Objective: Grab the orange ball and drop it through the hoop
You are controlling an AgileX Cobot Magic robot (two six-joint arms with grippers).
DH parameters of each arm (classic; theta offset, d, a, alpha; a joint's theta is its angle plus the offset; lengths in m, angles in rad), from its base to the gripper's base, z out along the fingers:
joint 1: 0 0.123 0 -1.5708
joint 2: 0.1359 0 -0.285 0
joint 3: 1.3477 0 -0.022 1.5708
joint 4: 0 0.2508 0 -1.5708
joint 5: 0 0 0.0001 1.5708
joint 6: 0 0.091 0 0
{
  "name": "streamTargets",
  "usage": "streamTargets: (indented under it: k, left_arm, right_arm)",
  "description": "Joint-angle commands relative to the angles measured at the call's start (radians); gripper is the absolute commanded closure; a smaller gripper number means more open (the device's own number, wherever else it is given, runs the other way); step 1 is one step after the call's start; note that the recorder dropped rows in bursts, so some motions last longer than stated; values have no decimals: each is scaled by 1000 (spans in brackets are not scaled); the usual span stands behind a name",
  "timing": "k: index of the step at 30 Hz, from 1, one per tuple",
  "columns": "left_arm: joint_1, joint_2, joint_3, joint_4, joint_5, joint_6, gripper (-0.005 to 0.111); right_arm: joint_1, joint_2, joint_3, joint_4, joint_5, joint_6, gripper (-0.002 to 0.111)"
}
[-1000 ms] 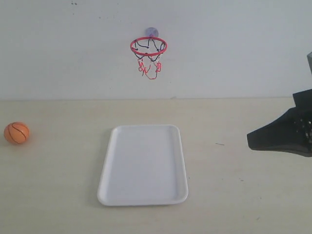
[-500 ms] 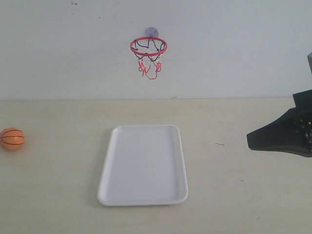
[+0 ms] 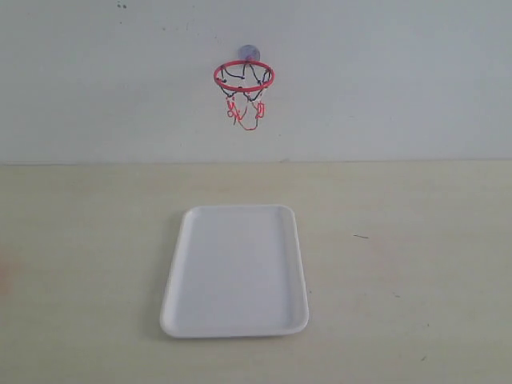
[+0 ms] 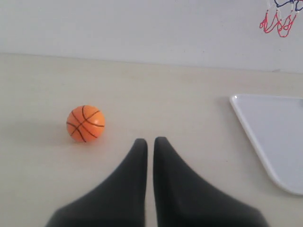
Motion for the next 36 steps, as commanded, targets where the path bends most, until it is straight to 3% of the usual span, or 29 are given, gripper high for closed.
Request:
streamTargets:
  k: [1,2,10,16,18,24,28,36]
  left_arm:
    - [3,-2,4,-3,-11,-7,103]
    - [3,-2,4,-3,-11,-7,103]
    - [3,-2,4,-3,-8,-7,103]
    - [3,-2,4,-3,-8,-7,103]
    - [3,-2,4,-3,-8,-7,103]
    - [3,-2,4,-3,-8,-7,103]
    - [3,-2,4,-3,-8,-7,103]
    - [3,-2,4,-3,-8,-7,103]
  right_arm:
    - [2,-423,173,1,-67,4,109]
    - [2,-509,204,1,-67,-1,109]
    - [8,-509,214,-39,-38,23,109]
    - [8,-509,214,-612,77,435,109]
    - [8,-509,225,-722,80,541,109]
    - [8,-509,245,-862,82,736,109]
    - [8,-509,245,-1079,120,958,109]
    - [8,-509,245,-1097,146,956,109]
